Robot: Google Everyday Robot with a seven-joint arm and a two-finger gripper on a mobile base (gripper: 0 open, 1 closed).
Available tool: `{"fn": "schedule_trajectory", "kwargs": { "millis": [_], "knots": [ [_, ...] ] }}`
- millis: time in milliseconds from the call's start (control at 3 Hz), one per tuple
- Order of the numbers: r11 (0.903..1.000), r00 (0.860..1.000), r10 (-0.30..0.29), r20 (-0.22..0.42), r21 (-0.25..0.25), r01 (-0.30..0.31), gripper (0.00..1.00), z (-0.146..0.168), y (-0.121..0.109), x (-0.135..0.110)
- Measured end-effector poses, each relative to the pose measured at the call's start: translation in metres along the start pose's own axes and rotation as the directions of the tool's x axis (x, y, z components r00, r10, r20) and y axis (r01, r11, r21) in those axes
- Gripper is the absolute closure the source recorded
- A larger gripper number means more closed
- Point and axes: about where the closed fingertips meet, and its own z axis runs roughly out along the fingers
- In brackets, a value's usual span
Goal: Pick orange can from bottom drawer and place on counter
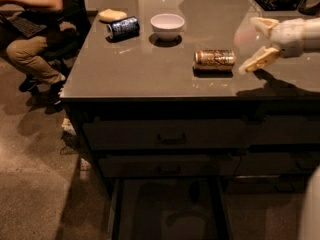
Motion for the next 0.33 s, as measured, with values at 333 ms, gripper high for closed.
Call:
{"fn": "schedule_trajectory", "kwargs": {
  "millis": [333],
  "knots": [
    [0.9876, 0.999, -0.017, -0.041, 0.155, 0.024, 0.00, -0.0565, -0.0048, 0.0103]
  ]
}}
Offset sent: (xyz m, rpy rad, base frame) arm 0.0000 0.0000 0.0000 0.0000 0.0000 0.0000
